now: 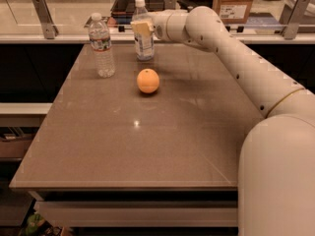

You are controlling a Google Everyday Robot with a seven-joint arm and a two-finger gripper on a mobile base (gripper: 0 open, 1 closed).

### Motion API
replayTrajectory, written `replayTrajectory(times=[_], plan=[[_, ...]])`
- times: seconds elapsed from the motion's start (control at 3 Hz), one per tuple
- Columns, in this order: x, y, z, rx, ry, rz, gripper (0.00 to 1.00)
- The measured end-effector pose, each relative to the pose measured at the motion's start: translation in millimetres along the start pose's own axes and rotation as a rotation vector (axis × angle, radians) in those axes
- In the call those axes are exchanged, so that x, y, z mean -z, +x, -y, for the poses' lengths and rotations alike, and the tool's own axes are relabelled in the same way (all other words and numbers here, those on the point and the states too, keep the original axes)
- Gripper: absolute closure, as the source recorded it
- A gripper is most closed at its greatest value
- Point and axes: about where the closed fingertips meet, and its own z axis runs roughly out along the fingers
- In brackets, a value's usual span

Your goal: Pick blue plastic bottle

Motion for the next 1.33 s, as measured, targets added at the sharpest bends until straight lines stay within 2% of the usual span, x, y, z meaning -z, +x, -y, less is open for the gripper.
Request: replayTrajectory(times=[0.33,0.67,1.33], plan=[[-3,-6,1,0.011,0.002,0.009,1.0],[-4,-22,6,0.041,0.016,0.027,1.0],[24,-67,7,0.122,0.053,0.051,1.0]])
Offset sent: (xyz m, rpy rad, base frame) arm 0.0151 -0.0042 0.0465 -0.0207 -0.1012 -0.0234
